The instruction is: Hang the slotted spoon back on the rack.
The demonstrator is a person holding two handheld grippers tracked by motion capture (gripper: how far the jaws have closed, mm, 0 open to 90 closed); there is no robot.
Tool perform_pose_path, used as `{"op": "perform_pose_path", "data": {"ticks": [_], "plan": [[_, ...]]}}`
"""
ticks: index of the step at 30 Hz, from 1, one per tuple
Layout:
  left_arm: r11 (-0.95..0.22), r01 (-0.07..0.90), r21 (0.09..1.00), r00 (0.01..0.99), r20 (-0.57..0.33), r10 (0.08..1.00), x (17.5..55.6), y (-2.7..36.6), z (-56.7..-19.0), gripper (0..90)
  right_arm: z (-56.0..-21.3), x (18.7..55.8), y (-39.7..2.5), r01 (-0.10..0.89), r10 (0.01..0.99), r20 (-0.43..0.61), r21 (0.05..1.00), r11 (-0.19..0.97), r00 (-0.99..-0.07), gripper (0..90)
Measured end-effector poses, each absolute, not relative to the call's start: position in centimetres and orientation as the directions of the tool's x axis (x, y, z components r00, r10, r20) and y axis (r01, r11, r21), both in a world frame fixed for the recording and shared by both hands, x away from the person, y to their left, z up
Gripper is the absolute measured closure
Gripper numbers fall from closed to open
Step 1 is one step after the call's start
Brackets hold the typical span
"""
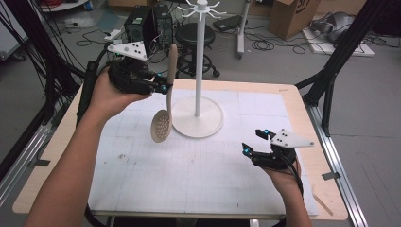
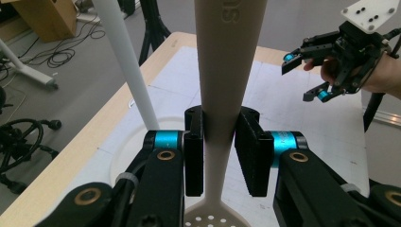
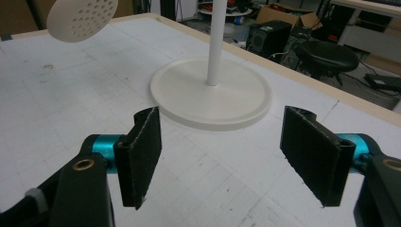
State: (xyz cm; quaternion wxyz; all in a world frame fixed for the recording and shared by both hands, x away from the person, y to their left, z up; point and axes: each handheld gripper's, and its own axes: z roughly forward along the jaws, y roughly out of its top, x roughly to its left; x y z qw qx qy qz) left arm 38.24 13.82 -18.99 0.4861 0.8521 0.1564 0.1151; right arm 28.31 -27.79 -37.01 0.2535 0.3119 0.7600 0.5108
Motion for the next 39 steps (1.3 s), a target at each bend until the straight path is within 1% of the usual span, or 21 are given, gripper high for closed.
{"op": "perform_pose_path", "data": {"ticks": [6, 11, 21, 27, 33, 39], "plan": [[-0.484, 0.158, 0.861, 0.920, 0.050, 0.388, 39.4, 13.6, -17.9, 73.9, -37.1, 28.3, -27.7, 0.220, 0.730, -0.062, 0.933, 0.285, -0.680, 29.7], [-0.479, 0.147, 0.865, 0.925, 0.052, 0.378, 40.2, 13.5, -17.2, 73.9, -37.1, 28.3, -27.9, 0.217, 0.733, -0.062, 0.935, 0.280, -0.677, 29.6], [-0.482, 0.171, 0.859, 0.912, 0.047, 0.407, 42.4, 12.8, -16.0, 73.9, -37.1, 28.4, -28.2, 0.223, 0.738, -0.052, 0.937, 0.269, -0.673, 29.6], [-0.492, 0.169, 0.854, 0.906, 0.062, 0.419, 43.1, 12.2, -15.0, 73.9, -37.1, 28.5, -28.4, 0.223, 0.740, -0.048, 0.939, 0.262, -0.671, 29.6], [-0.490, 0.187, 0.851, 0.892, 0.063, 0.448, 43.5, 12.5, -14.6, 73.9, -37.2, 28.4, -28.5, 0.225, 0.739, -0.042, 0.940, 0.258, -0.672, 29.5], [-0.498, 0.196, 0.845, 0.887, 0.065, 0.458, 43.9, 12.6, -14.8, 73.9, -37.2, 28.4, -28.6, 0.224, 0.742, -0.046, 0.939, 0.260, -0.668, 29.6]]}}
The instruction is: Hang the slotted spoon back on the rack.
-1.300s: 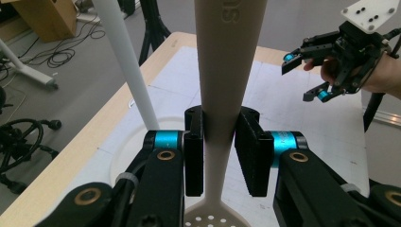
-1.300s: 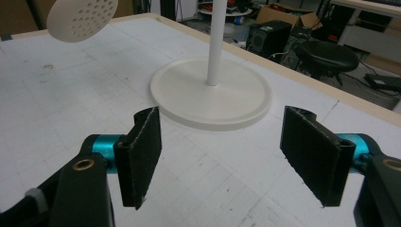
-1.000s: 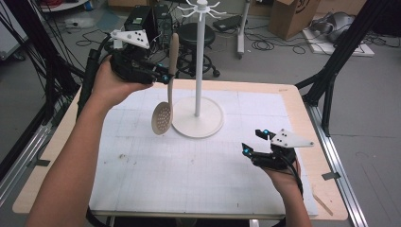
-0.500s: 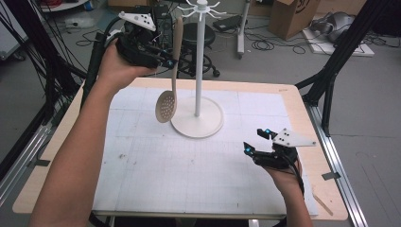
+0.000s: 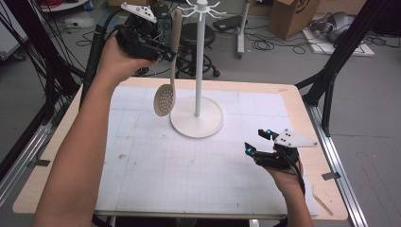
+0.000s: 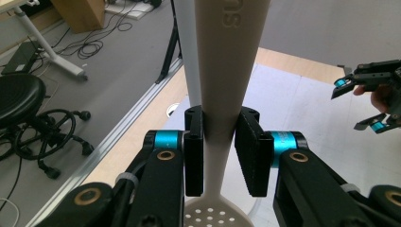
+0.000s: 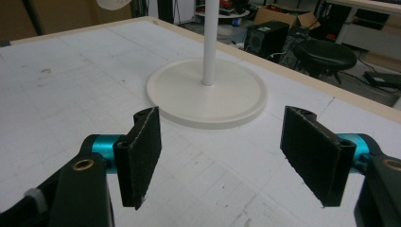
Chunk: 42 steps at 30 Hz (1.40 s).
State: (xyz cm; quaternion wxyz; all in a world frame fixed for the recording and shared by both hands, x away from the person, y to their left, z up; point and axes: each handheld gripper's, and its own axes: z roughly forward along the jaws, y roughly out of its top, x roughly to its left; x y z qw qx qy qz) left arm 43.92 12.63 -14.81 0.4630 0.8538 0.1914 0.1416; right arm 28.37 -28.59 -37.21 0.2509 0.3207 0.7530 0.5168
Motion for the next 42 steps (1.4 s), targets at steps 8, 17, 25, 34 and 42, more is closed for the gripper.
{"op": "perform_pose_path", "data": {"ticks": [8, 17, 25, 34, 42], "plan": [[-0.508, 0.201, 0.838, 0.885, 0.066, 0.460, 44.5, 12.1, -14.9, 73.9, -37.3, 28.4, -28.6, 0.226, 0.745, -0.046, 0.939, 0.260, -0.665, 29.6], [-0.513, 0.210, 0.832, 0.884, 0.063, 0.464, 45.0, 11.8, -15.2, 73.8, -37.3, 28.4, -28.8, 0.226, 0.745, -0.045, 0.939, 0.258, -0.665, 29.6], [-0.513, 0.224, 0.829, 0.876, 0.060, 0.479, 45.3, 11.8, -15.3, 73.8, -37.3, 28.4, -28.8, 0.225, 0.745, -0.044, 0.940, 0.256, -0.665, 29.6], [-0.517, 0.232, 0.824, 0.872, 0.060, 0.486, 45.6, 11.6, -15.3, 73.8, -37.3, 28.4, -28.9, 0.223, 0.746, -0.044, 0.941, 0.255, -0.665, 29.6], [-0.527, 0.229, 0.818, 0.877, 0.061, 0.476, 45.8, 10.7, -15.3, 73.9, -37.2, 28.3, -29.0, 0.220, 0.745, -0.047, 0.941, 0.256, -0.665, 29.6]]}}
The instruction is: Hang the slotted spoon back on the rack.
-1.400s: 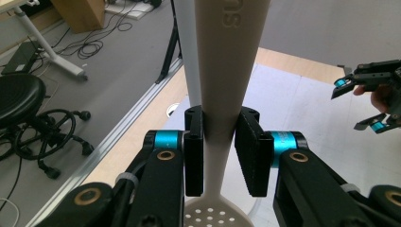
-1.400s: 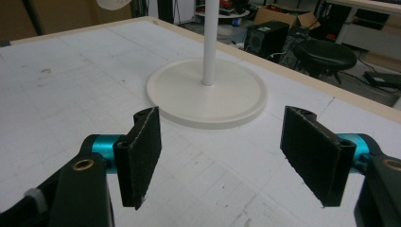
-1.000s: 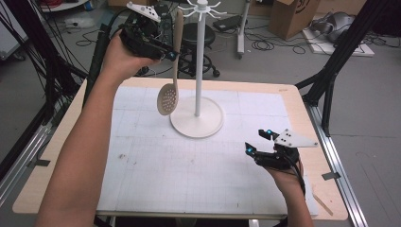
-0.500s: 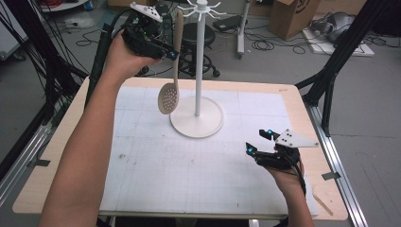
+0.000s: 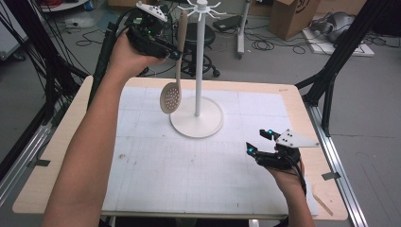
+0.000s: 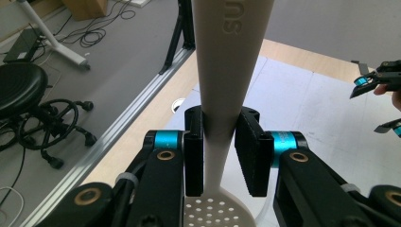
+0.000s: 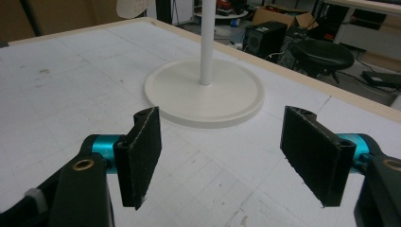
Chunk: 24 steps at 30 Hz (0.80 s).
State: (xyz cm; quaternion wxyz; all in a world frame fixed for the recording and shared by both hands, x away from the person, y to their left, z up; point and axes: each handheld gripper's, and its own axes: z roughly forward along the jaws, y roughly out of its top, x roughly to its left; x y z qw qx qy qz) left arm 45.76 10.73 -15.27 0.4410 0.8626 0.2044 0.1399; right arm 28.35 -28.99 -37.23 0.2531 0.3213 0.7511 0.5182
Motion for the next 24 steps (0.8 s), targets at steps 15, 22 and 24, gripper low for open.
{"op": "perform_pose_path", "data": {"ticks": [15, 22, 24], "plan": [[-0.505, 0.255, 0.824, 0.856, 0.050, 0.514, 45.9, 10.8, -15.8, 62.1, -37.2, 28.2, -29.1, 0.224, 0.747, -0.046, 0.940, 0.256, -0.663, 29.6], [-0.515, 0.269, 0.814, 0.870, 0.023, 0.492, 45.2, 11.4, -16.6, 52.5, -37.2, 28.2, -28.9, 0.218, 0.743, -0.056, 0.939, 0.267, -0.667, 29.6], [-0.494, 0.265, 0.828, 0.876, 0.007, 0.482, 44.8, 11.7, -17.0, 52.3, -37.2, 28.2, -28.9, 0.219, 0.743, -0.056, 0.938, 0.267, -0.667, 29.6]]}}
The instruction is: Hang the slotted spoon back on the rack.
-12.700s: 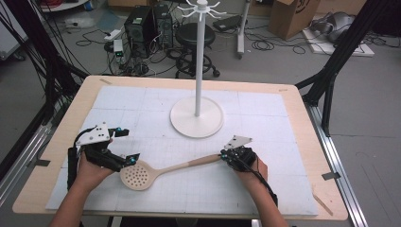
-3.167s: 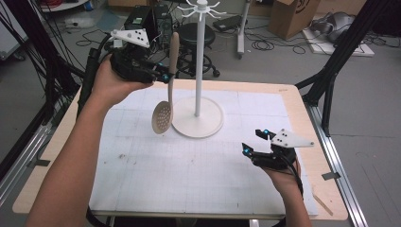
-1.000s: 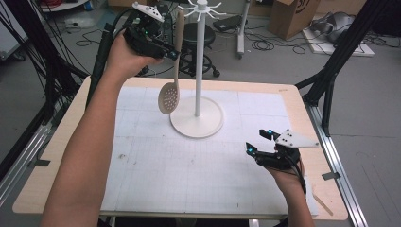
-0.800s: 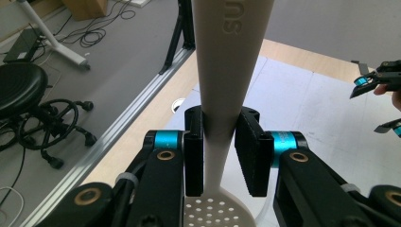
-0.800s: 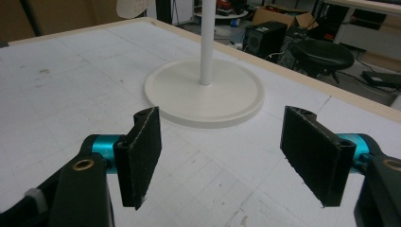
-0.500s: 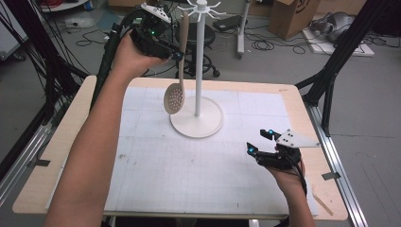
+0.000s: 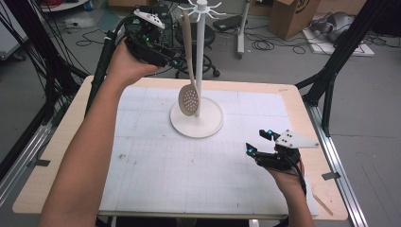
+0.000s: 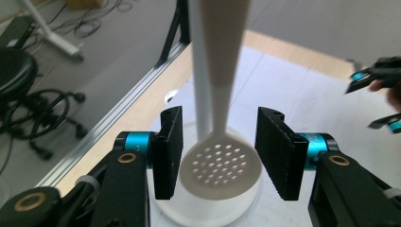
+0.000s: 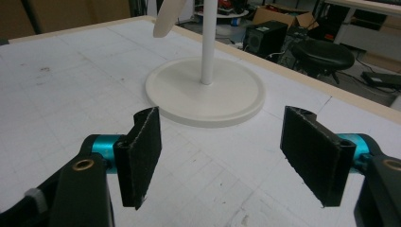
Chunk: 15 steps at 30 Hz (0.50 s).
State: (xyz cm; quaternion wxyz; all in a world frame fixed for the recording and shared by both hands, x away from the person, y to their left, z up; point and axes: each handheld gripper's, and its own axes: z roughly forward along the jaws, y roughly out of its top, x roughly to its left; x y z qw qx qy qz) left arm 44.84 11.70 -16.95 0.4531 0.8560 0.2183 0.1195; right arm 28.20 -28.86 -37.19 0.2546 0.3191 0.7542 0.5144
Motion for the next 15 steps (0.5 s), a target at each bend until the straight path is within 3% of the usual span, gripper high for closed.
{"op": "perform_pose_path", "data": {"ticks": [15], "plan": [[-0.485, 0.265, 0.833, 0.881, -0.004, 0.474, 42.7, 13.3, -19.4, 37.5, -37.2, 28.2, -28.5, 0.220, 0.735, -0.056, 0.936, 0.273, -0.675, 29.6]]}}
